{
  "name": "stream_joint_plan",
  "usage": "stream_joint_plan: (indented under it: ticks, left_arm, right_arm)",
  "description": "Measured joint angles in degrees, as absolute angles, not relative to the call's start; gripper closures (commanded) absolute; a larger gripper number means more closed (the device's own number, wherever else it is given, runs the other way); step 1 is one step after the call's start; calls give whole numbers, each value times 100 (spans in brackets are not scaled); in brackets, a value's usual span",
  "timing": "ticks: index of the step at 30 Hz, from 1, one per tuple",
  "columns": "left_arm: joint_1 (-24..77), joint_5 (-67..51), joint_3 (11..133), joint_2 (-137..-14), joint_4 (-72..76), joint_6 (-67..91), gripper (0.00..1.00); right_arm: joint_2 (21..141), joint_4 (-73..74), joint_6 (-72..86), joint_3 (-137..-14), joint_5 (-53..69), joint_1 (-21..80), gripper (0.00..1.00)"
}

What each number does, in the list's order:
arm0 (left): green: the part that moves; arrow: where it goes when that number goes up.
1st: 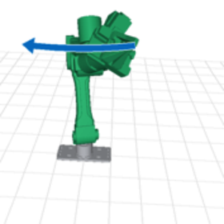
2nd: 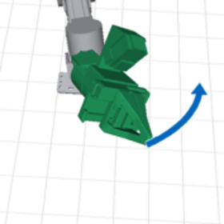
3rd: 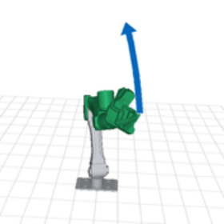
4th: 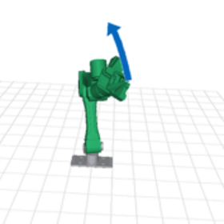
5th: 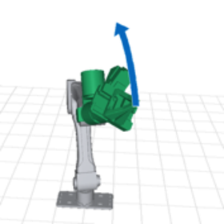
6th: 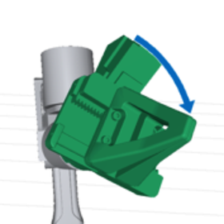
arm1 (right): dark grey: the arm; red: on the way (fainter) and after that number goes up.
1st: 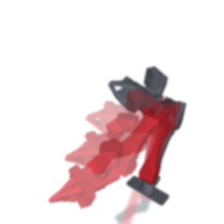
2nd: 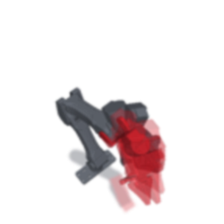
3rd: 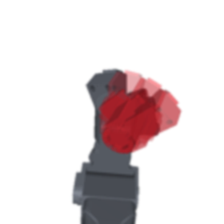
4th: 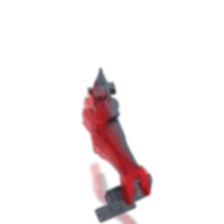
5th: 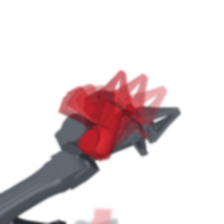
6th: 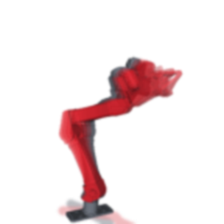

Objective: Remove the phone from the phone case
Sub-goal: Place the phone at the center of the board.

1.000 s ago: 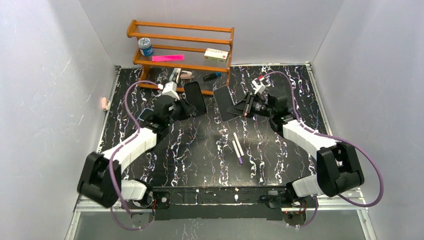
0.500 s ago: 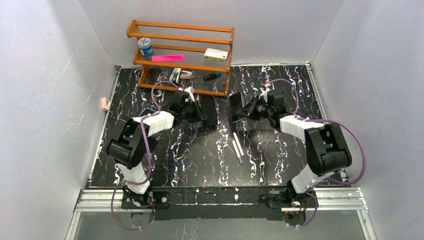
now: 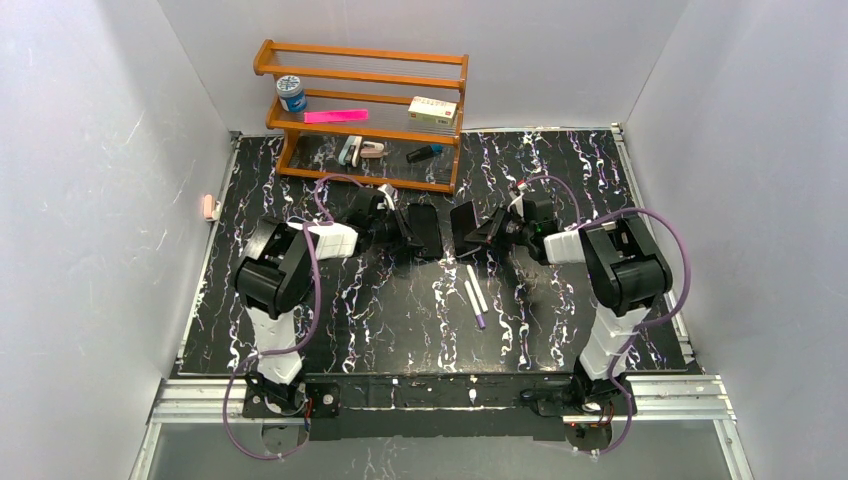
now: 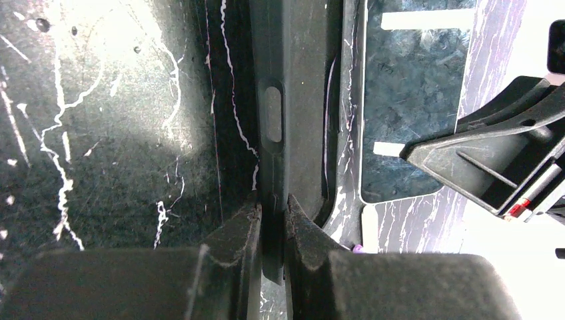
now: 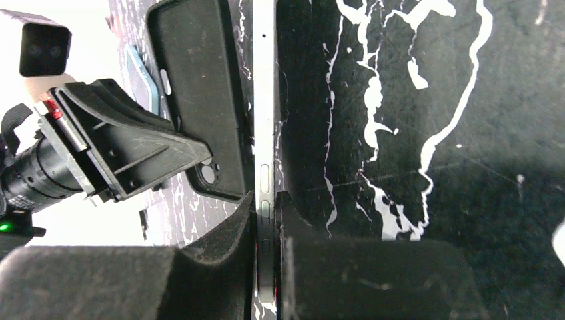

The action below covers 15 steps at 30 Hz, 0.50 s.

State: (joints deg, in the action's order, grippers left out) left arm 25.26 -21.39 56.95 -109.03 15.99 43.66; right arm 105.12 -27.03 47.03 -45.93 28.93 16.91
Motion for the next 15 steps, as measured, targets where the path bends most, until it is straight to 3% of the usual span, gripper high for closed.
stream_joint_plan:
  ticks: [5, 15]
  left_arm:
    - [2526, -2200, 5749, -11048, 1710, 4466, 79]
    - [2606, -1865, 6055, -11048, 1374, 4259, 55]
  right_arm:
    - [10796, -3122, 4866, -4624, 3142, 1723, 95]
    - [11107, -3286, 4866, -4816, 3402, 1776, 68]
